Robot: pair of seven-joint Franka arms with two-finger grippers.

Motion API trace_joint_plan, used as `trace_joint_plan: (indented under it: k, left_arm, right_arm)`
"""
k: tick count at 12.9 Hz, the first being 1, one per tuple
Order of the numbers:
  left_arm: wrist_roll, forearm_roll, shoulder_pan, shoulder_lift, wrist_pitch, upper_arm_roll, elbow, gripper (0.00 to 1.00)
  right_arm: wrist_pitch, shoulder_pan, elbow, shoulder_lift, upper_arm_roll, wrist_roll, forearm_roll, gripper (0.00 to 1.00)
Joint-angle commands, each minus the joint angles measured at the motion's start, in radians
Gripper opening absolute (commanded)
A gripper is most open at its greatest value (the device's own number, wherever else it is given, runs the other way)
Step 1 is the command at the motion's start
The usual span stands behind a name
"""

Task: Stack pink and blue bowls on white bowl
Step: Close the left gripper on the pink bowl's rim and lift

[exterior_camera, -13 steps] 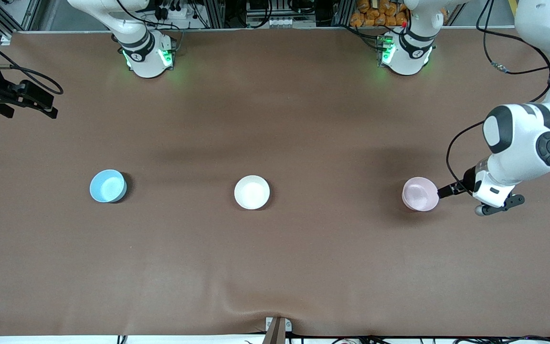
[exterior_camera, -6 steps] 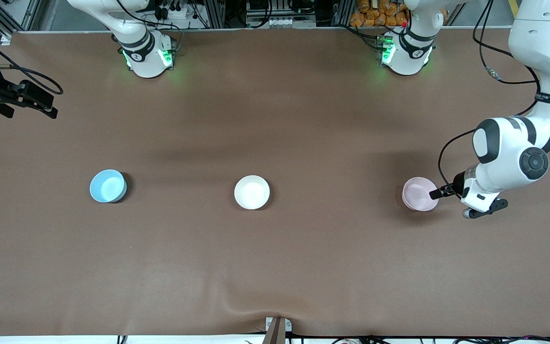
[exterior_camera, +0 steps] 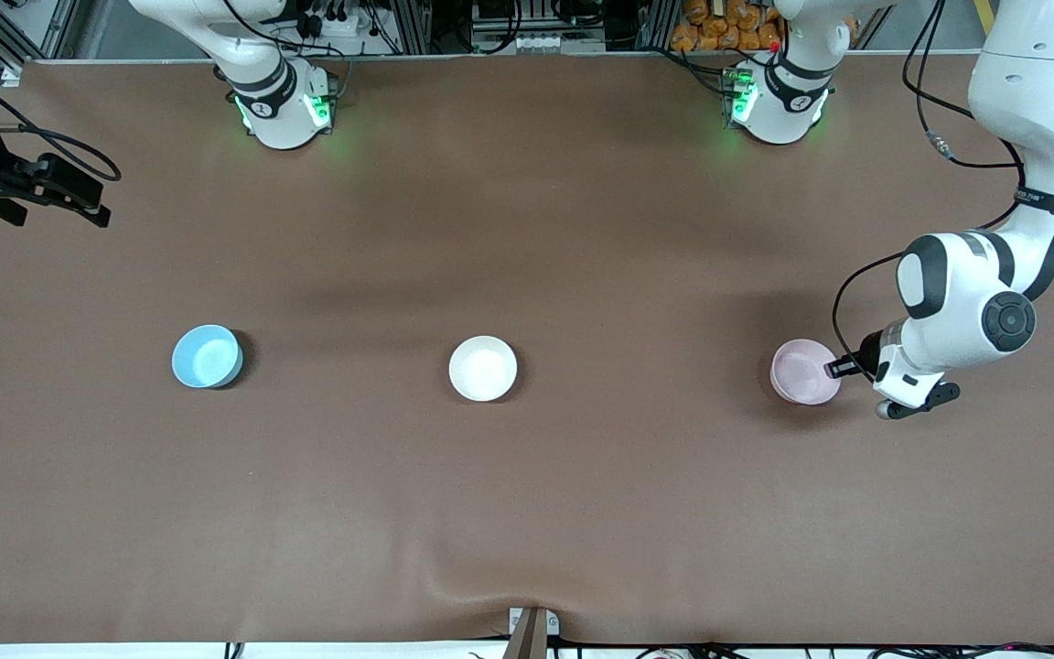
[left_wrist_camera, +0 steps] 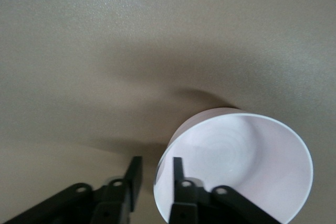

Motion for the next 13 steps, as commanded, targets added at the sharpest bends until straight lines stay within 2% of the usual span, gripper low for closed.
trace_joint_plan:
  k: [1, 3, 5, 9, 13]
  left_arm:
    - [0.017, -0.016, 0.004, 0.005, 0.016, -0.009, 0.000, 0.00]
    - [0.026, -0.016, 0.008, -0.018, 0.011, -0.012, 0.000, 0.00]
    - [0.061, -0.019, 0.030, -0.094, -0.053, -0.026, 0.003, 0.00]
    - [0.060, -0.080, 0.031, -0.227, -0.172, -0.112, 0.035, 0.00]
    - [0.028, -0.171, 0.025, -0.239, -0.272, -0.206, 0.116, 0.00]
  right_arm:
    - [-0.007, -0.016, -0.003, -0.009, 0.009, -0.009, 0.009, 1.00]
    - [-0.007, -0.016, -0.003, -0.009, 0.009, -0.007, 0.009, 1.00]
    - [-0.007, -0.016, -0.003, -0.009, 0.009, -0.007, 0.009, 1.00]
    - [-0.007, -0.016, -0.003, -0.009, 0.009, -0.007, 0.009, 1.00]
    - [-0.005, -0.015, -0.003, -0.009, 0.009, -0.007, 0.009, 1.00]
